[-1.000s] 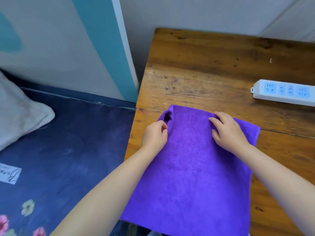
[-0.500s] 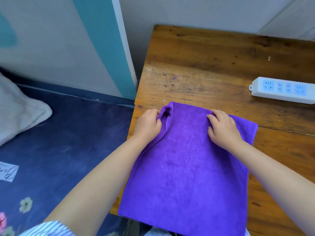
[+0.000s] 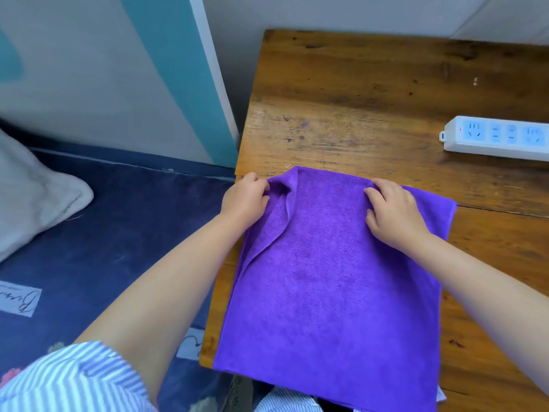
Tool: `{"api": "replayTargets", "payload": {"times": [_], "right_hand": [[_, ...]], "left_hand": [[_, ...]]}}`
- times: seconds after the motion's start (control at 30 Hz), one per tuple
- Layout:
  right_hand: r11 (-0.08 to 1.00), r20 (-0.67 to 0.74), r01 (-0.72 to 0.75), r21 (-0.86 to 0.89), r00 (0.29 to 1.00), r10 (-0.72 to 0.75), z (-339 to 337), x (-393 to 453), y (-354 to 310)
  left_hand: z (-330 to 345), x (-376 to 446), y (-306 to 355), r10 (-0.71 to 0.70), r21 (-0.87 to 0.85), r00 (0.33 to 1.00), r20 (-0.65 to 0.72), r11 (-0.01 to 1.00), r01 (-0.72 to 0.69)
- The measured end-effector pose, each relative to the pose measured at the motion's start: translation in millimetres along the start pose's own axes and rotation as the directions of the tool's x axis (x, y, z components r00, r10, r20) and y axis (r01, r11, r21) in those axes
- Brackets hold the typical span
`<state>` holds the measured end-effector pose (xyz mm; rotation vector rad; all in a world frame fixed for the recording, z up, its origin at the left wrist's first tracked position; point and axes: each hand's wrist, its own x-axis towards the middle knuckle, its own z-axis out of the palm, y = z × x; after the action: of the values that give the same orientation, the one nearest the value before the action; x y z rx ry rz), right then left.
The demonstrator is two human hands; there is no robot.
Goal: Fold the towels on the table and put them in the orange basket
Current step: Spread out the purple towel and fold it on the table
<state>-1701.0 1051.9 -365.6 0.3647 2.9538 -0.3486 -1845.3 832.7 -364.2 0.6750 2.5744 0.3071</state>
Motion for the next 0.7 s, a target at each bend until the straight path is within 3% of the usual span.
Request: {"api": "replayTargets", "payload": {"times": [0.13, 0.3, 0.37, 0.5, 0.57, 0.63, 0.7], "right_hand": [[1.000, -0.011, -0.005, -0.002, 1.000, 0.005, 2, -1, 1], [1.000, -0.031, -0.014, -0.009, 0.999, 0.014, 3, 0, -2], [1.000, -0.039, -0.006, -0.012, 0.999, 0.006, 4, -1, -1], [1.000, -0.037, -0.007, -0.020, 0.999, 0.006, 5, -2, 0], [1.000, -0.033, -0.013, -0.017, 0.999, 0.013, 5, -2, 0], [1.000, -0.034, -0.013, -0.026, 0.999, 0.012, 4, -2, -1], [0.999, -0.036, -0.016, -0.034, 0.999, 0.015, 3, -1, -2]], "left_hand": [[-1, 8, 2, -0.018, 0.130, 0.998, -0.068, 0.991, 0.026], [0, 15, 10, 0.101, 0.360, 0.994, -0.048, 0.930, -0.078], [1, 17, 11, 0.077, 0.357, 0.996, -0.046, 0.932, -0.056], [-3, 18, -1, -0.123, 0.011, 0.981, -0.153, 0.992, 0.126], [-5, 18, -8, -0.143, -0.140, 0.984, -0.102, 0.982, 0.128], [-7, 19, -12, -0.192, -0.312, 0.980, -0.046, 0.935, 0.168], [-8, 26, -15, -0.349, -0.494, 0.936, -0.046, 0.822, 0.282]]}}
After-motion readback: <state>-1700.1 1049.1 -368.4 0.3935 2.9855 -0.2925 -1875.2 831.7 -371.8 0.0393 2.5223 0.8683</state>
